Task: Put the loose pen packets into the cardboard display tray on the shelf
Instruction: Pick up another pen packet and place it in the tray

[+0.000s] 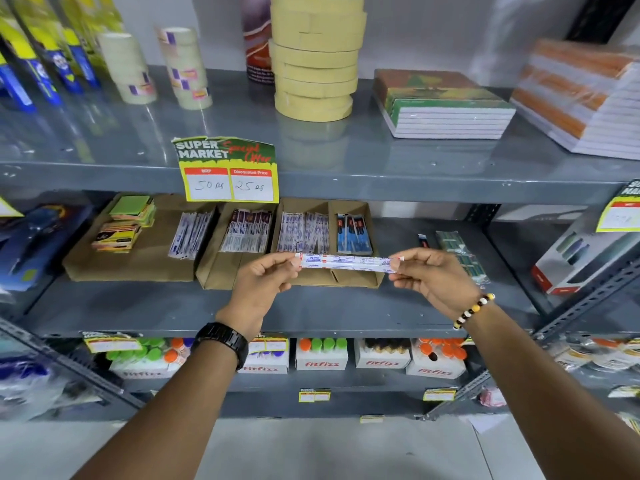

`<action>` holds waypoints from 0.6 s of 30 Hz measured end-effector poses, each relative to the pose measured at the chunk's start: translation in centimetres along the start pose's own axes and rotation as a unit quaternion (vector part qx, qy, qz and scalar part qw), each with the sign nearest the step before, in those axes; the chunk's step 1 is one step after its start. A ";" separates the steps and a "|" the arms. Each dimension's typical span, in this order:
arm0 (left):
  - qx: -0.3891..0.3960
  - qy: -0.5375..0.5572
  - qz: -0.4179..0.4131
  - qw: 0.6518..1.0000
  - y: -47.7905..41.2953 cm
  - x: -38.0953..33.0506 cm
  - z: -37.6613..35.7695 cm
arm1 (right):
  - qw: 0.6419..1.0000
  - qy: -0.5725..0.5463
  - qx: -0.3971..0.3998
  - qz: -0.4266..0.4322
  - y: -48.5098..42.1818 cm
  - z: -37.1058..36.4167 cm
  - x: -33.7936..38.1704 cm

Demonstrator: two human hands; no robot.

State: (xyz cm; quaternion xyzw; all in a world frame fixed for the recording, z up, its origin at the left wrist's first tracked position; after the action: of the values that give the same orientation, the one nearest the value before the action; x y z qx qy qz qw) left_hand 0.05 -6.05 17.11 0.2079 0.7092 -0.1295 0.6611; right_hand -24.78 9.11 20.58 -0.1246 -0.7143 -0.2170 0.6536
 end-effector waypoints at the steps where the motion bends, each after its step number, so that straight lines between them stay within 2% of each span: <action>1: -0.002 -0.003 -0.002 1.000 0.0 0.0 0.2 | 0.999 0.035 0.002 0.000 -0.1 -0.1 0.0; 5: -0.007 -0.029 -0.014 0.999 0.0 0.1 1.1 | 0.977 0.208 0.033 0.005 -0.3 -1.0 -0.2; 9: -0.027 -0.058 -0.040 0.997 -0.7 0.7 2.1 | 0.955 0.291 0.053 -0.013 -0.6 -2.1 -1.7; 12: -0.046 -0.123 -0.070 0.989 -1.5 2.0 3.0 | 0.965 0.258 0.019 -0.037 -1.0 -2.2 -3.8; 14: -0.025 -0.202 -0.076 0.976 -1.9 4.2 3.3 | 0.976 0.212 -0.020 -0.054 -1.6 -2.1 -5.4; 16: 0.004 -0.312 -0.118 0.943 -2.0 6.5 3.1 | 0.981 0.167 -0.061 -0.077 -2.4 -2.3 -6.9; 18: 0.034 -0.430 -0.168 0.886 -2.0 8.7 2.5 | 0.983 0.116 -0.098 -0.102 -3.7 -3.2 -8.1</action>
State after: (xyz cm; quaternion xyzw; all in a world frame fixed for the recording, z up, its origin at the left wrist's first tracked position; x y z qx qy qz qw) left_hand 0.97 -7.84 8.06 0.0320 0.3749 -0.3398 0.8620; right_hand -22.71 5.23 12.16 -0.0882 -0.6179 -0.3646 0.6910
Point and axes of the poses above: each hand's wrist, its own y-axis away from the middle knuckle, its own z-axis out of the back of the hand, x = y × z, the point moved 7 cm from there along -y, towards the middle knuckle, and after that the axes turned 2 degrees about -y, right-handed, at the moved point
